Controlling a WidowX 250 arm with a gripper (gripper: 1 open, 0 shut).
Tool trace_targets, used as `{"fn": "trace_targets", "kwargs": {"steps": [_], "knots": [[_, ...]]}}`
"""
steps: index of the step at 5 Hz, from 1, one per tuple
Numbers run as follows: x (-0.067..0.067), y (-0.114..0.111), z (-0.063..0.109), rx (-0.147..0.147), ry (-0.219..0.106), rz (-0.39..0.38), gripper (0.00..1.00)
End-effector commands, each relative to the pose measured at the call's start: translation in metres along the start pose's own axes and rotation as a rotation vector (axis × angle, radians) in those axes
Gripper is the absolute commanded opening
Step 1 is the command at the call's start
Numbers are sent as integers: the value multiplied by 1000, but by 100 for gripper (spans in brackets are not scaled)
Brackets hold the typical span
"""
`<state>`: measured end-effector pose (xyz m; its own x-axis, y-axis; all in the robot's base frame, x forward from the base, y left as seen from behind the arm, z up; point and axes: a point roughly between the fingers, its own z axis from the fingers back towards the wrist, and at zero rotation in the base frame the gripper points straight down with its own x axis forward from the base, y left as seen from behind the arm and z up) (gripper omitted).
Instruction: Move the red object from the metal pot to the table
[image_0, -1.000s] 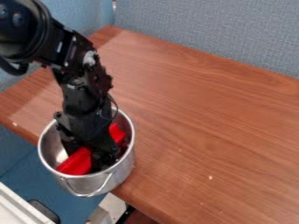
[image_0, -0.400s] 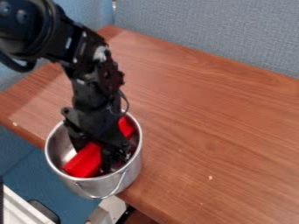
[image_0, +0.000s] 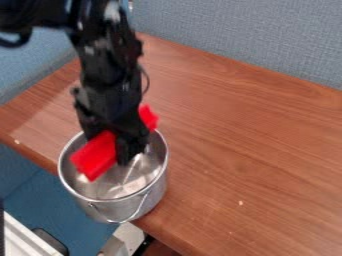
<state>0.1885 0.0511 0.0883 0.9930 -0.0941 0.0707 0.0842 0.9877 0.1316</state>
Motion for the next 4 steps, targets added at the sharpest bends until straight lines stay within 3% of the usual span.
{"fn": "trace_targets", "kwargs": {"steps": [1,2,3,4], "knots": [[17,6,20,6,-42,1,0],[25,6,33,-8,-42,-13,0],[29,-1,26,-8,-31,17,0],[33,-3,9,-38,2,62,0]]}}
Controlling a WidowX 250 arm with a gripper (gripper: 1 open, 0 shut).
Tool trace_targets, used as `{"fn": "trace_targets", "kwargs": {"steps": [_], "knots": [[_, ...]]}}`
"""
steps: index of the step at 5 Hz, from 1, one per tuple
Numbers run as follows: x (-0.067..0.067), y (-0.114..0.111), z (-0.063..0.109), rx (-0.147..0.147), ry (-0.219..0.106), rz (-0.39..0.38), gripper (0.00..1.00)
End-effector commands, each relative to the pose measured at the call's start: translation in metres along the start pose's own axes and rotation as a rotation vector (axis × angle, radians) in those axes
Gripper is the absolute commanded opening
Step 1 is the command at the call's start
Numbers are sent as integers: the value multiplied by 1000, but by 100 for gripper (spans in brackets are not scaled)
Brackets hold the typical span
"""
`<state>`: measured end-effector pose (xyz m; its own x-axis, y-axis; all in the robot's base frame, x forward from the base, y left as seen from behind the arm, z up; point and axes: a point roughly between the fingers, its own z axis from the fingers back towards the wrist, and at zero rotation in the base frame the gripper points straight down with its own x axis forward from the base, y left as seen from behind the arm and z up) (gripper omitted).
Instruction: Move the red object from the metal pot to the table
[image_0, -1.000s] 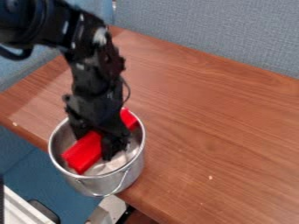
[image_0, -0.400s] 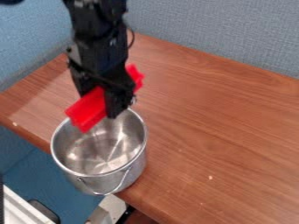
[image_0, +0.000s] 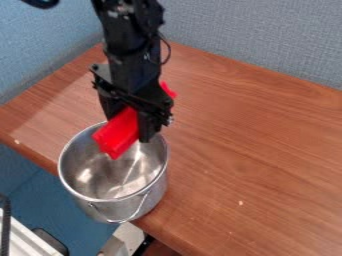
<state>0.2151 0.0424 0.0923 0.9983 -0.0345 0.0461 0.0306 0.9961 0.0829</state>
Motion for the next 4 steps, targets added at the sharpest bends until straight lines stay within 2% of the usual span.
{"fn": "trace_targets", "kwargs": {"steps": [1,2,4], "knots": [[15,-8,5,-15,-21,-13,0],[24,-21,9,-43,-47,-37,0],[25,-6,-16,-67,-51,-71,0]]}}
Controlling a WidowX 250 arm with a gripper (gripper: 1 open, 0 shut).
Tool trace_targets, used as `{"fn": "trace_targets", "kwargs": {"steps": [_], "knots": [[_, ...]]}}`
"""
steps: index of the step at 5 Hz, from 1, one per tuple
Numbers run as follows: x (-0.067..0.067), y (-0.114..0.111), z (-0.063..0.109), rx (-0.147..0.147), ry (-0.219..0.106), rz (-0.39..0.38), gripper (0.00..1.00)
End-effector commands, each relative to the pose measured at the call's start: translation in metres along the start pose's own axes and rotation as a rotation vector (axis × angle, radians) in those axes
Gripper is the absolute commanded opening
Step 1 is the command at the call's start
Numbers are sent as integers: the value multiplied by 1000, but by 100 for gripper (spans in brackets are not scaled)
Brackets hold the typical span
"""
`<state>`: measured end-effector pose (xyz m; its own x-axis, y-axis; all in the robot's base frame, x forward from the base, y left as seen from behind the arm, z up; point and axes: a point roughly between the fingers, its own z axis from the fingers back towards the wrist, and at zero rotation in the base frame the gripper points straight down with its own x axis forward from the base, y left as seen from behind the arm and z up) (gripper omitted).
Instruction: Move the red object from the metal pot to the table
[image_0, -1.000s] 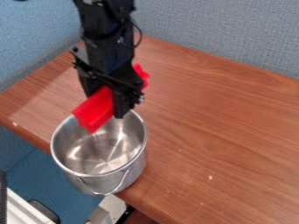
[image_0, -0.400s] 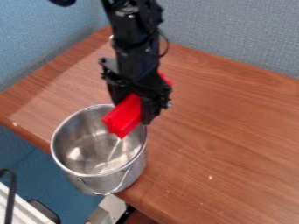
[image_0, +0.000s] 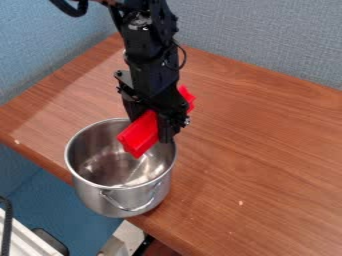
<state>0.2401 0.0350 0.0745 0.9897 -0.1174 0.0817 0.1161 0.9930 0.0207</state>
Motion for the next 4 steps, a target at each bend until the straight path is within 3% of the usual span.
{"fn": "trace_targets", "kwargs": {"steps": [1,3,4], "knots": [[-8,8,-1,27,14,104,0],[-17,9,-11,20,56,335,0],[-10,14,-5,27,54,361,0]]}}
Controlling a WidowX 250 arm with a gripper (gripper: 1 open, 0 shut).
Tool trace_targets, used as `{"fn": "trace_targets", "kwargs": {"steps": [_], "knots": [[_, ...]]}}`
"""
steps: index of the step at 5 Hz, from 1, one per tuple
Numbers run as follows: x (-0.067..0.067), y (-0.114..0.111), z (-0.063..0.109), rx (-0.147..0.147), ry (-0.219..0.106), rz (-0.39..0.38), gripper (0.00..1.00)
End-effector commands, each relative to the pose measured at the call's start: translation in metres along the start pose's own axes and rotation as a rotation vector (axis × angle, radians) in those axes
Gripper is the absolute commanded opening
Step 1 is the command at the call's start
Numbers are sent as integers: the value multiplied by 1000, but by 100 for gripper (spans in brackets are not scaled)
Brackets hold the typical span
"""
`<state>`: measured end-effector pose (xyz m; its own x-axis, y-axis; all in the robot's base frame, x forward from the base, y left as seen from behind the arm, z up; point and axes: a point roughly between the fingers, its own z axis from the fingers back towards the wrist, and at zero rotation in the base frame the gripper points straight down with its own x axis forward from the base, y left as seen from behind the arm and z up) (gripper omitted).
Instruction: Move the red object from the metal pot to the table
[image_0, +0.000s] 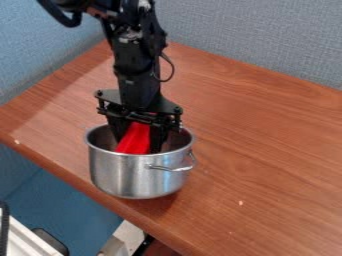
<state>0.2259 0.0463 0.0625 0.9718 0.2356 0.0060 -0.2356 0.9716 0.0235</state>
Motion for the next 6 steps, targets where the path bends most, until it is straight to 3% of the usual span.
{"fn": "trace_targets", "kwargs": {"steps": [1,3,5,6], "knots": [[15,5,13,5,-34,34,0],[15,-3,13,5,-26,75,0],[2,19,19,19,-28,83,0],[-3,20,24,15,-36,24,0]]}}
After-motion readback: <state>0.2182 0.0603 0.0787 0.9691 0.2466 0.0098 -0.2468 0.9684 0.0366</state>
